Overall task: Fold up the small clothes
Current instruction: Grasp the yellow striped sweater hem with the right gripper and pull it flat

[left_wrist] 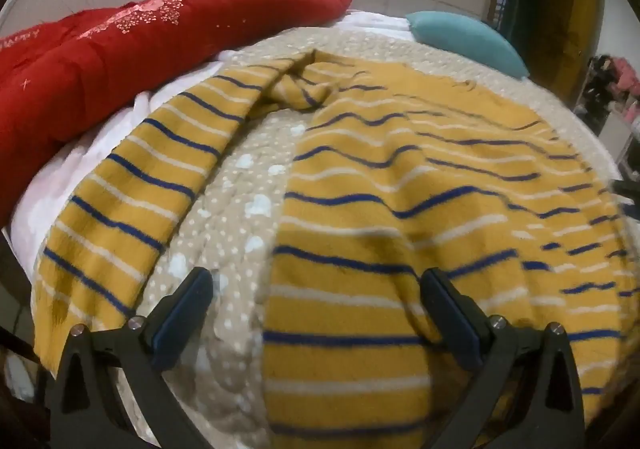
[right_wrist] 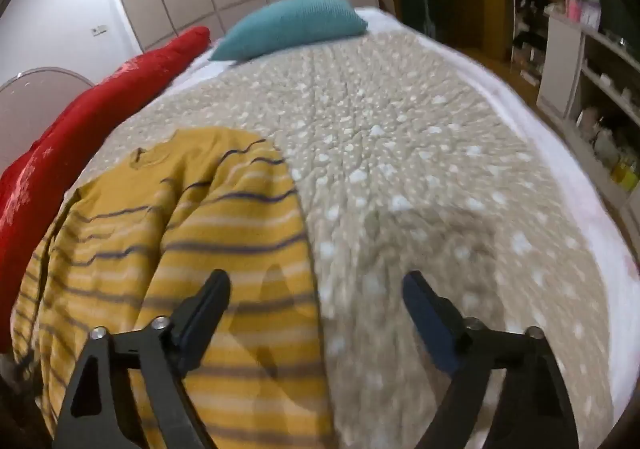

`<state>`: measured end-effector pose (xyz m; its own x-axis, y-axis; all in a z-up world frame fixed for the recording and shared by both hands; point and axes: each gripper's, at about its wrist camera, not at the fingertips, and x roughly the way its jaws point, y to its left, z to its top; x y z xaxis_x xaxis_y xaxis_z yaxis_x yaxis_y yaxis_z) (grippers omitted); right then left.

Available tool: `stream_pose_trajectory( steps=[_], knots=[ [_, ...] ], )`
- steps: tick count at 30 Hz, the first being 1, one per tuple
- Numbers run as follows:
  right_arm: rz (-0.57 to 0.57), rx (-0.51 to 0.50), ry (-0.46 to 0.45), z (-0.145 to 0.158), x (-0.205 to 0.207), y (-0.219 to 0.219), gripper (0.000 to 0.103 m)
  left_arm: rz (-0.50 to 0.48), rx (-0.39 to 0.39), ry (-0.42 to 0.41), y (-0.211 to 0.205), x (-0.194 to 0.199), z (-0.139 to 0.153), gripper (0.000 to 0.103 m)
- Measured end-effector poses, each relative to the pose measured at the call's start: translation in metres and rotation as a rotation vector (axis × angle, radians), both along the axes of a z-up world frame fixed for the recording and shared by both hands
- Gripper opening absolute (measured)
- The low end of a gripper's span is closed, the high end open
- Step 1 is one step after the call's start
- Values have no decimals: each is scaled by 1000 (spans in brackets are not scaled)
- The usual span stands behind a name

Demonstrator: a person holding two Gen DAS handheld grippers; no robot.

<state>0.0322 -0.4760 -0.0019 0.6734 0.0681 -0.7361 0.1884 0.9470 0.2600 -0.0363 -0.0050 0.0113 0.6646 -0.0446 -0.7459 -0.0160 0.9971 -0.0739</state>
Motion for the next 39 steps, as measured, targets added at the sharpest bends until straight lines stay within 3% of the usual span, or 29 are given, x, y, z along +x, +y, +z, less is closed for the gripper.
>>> stream_pose_trajectory(
  steps=[3, 6, 8, 9, 10, 11, 14, 19, 21, 24, 26, 27, 28, 32, 39],
  knots=[
    [15, 101, 52, -14, 39, -10, 82, -30, -42, -39, 1, -11, 13, 103],
    [22, 87, 81, -20, 66, -5, 81, -39, -33, -69, 1, -17, 23, 103],
    [59, 83, 74, -16, 73, 5, 53, -44, -44, -77, 3, -18, 29, 103],
    [124, 126, 84, -14, 78, 11, 18, -43, -53, -79, 3, -18, 31, 103],
    [173, 175, 95, -11, 81, 14, 5, -43, -62, -80, 5, -18, 33, 103],
    [191, 173, 93, -6, 82, 18, 5, -44, -71, -81, 6, -17, 34, 103],
    [178, 34, 71, 17, 87, 24, 4, -46, -91, -80, 6, -16, 35, 103],
    [-17, -217, 63, 57, 127, -3, 4, -42, -92, -75, 6, -16, 32, 103],
    [-107, -280, 116, 58, 154, -19, 5, -35, -95, -63, 10, -17, 29, 103],
    [-153, -296, 178, 51, 167, -23, 8, -32, -97, -36, 16, -18, 24, 103],
    [-140, -229, 141, 53, 148, -26, 27, -28, -91, -30, 19, -20, 22, 103],
    [-131, -197, 123, 55, 136, -27, 45, -27, -91, -29, 20, -21, 22, 103],
    [-127, -168, 107, 56, 122, -28, 55, -26, -95, -30, 21, -22, 22, 103],
    [-51, -3, 107, 43, 38, -32, 58, -44, -116, -40, 19, -27, 24, 103],
    [-18, 46, 136, 1, -84, -14, 71, -91, -119, -39, 3, -37, 29, 103]
  ],
)
